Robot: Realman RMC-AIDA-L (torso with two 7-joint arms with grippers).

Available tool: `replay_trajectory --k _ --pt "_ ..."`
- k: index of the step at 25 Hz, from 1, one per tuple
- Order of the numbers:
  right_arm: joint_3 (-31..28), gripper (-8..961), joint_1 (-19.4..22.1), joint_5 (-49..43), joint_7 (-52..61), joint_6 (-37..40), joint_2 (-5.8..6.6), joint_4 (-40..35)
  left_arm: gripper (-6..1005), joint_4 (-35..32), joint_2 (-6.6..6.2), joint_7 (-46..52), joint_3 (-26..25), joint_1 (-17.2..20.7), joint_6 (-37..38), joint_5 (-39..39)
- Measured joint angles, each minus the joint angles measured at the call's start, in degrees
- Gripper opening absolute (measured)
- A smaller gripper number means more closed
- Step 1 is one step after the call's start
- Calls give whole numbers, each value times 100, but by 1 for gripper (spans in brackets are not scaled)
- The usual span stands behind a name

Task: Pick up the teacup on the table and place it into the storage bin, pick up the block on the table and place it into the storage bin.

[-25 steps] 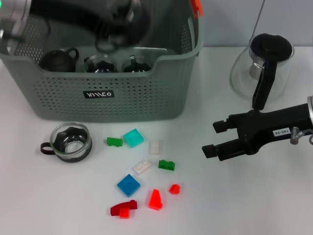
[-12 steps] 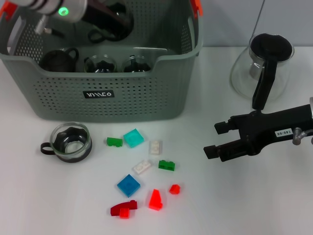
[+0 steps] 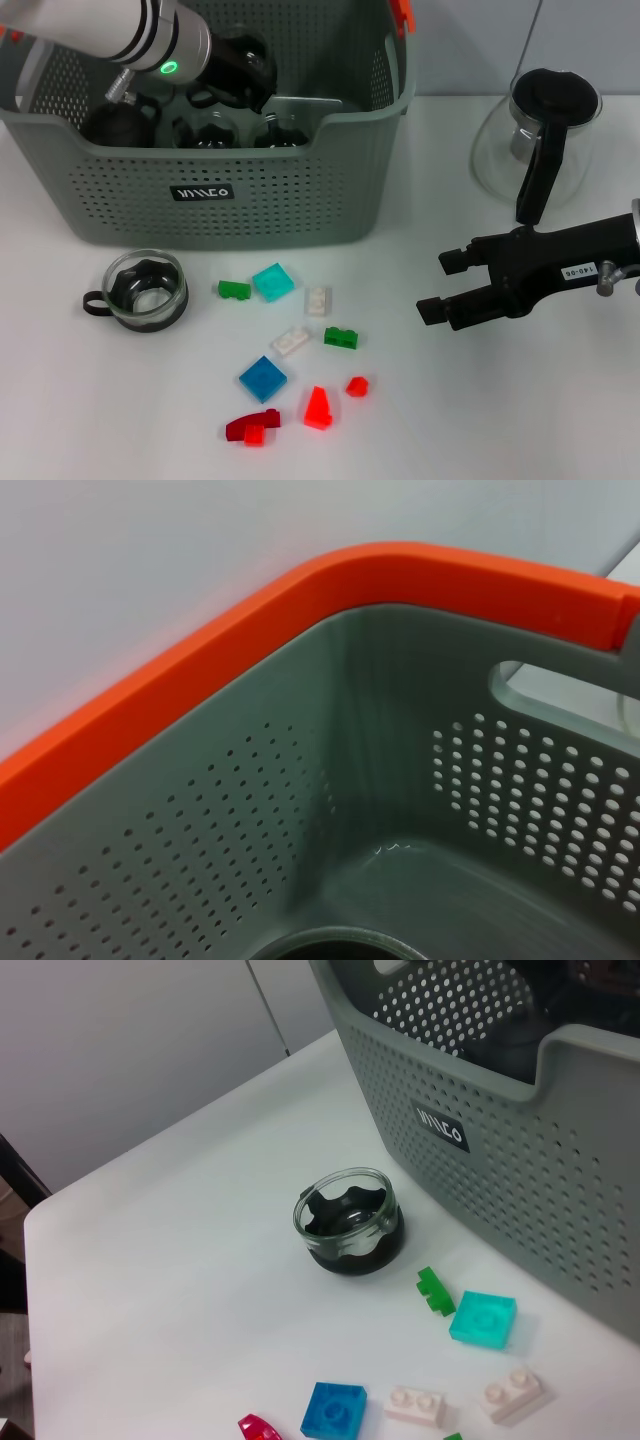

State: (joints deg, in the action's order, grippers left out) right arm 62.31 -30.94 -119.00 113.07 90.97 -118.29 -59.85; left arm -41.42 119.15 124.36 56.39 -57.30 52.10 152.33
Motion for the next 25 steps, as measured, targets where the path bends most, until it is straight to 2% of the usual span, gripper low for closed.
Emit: replay_trajectory --k 16,21,25 --pt "9 931 36 -7 -40 -10 -12 0 149 11 98 -6 4 124 -25 33" --pt "24 931 44 -10 -39 0 -10 0 285 -79 100 32 -11 156 67 34" --pt "35 930 54 -10 -49 4 -9 0 401 -674 98 304 -32 282 436 22"
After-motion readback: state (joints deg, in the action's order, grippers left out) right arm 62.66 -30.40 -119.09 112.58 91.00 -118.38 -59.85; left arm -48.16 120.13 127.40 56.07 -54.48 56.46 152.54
